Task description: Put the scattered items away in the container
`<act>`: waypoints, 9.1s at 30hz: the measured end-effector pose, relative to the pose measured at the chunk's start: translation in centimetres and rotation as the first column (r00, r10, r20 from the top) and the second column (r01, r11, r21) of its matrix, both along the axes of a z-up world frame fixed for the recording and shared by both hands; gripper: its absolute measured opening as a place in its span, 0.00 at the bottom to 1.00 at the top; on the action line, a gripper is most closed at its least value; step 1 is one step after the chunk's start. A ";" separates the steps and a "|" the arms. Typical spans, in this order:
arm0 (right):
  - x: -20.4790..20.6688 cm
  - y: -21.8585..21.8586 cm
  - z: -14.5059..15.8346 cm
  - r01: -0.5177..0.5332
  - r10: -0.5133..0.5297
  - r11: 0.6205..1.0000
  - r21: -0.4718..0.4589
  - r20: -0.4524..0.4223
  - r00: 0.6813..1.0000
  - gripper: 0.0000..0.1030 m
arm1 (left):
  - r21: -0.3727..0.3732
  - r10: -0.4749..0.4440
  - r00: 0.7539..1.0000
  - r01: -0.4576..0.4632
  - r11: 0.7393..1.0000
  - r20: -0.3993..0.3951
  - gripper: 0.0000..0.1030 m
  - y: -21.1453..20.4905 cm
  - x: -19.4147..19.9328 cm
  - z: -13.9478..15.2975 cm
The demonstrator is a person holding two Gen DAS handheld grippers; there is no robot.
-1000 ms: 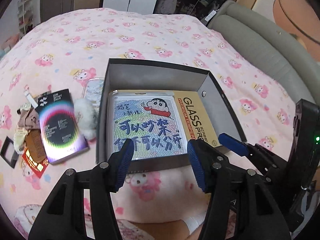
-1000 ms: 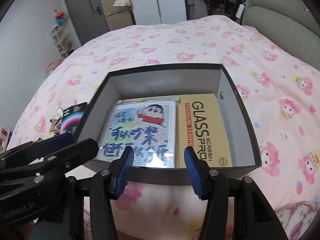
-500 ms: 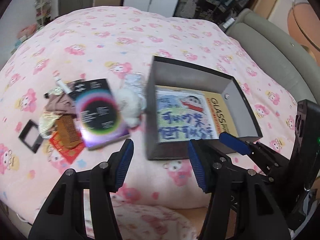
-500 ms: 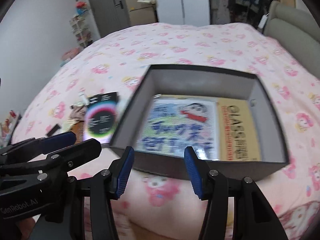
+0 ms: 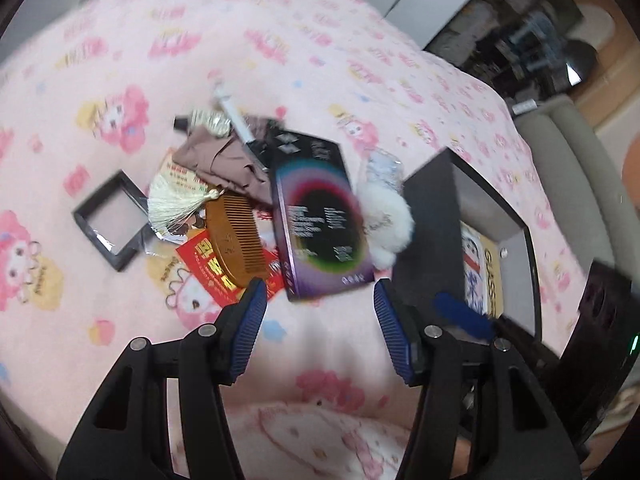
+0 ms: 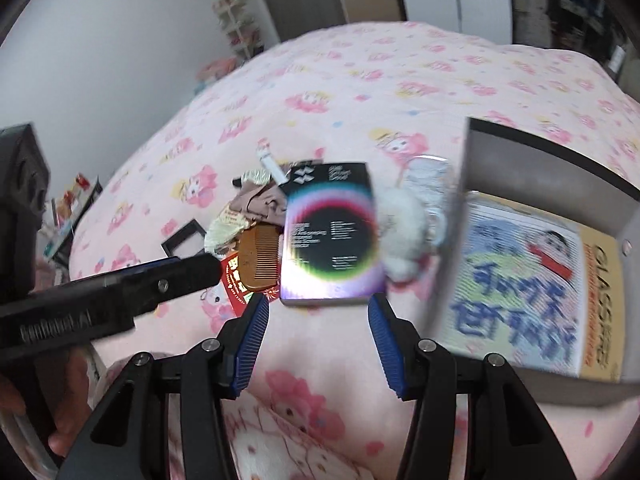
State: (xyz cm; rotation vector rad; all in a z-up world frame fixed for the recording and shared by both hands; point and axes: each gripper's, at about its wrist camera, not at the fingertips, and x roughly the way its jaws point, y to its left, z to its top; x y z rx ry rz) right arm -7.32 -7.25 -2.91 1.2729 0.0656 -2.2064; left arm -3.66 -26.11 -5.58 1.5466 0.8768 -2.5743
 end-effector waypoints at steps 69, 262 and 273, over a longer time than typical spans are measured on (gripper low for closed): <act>0.1 5.7 3.6 -0.024 0.086 0.950 -0.312 0.186 0.979 0.38 | -0.089 -0.190 0.976 0.181 0.979 -0.104 0.36 6.1 1.7 6.9; -17.9 26.1 -2.7 0.311 -0.321 0.945 0.101 0.100 0.942 0.36 | -0.073 -0.280 0.933 0.303 0.950 0.228 0.20 27.2 -22.1 -6.0; -15.8 25.0 -6.3 0.254 -0.271 0.962 0.096 0.294 0.917 0.36 | 0.013 -0.306 0.935 0.308 0.951 0.182 0.23 28.0 -19.1 -5.9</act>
